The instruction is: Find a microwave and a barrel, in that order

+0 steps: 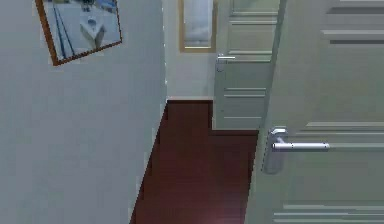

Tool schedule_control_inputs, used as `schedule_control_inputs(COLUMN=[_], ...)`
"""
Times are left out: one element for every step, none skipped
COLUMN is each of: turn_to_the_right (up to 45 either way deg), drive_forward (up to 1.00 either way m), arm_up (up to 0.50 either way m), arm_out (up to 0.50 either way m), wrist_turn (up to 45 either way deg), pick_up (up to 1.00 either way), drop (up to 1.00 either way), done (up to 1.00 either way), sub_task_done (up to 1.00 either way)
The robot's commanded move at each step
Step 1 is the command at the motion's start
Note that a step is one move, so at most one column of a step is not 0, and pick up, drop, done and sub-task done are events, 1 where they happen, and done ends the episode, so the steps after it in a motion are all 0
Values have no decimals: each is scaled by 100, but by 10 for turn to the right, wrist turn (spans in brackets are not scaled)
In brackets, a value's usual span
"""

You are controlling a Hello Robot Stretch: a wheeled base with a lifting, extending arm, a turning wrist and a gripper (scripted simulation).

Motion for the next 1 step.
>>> schedule_control_inputs(turn_to_the_right=[0], drive_forward=[85], arm_up=[0], arm_out=[0], wrist_turn=[0], pick_up=[0], drop=[0], done=[0], sub_task_done=[0])
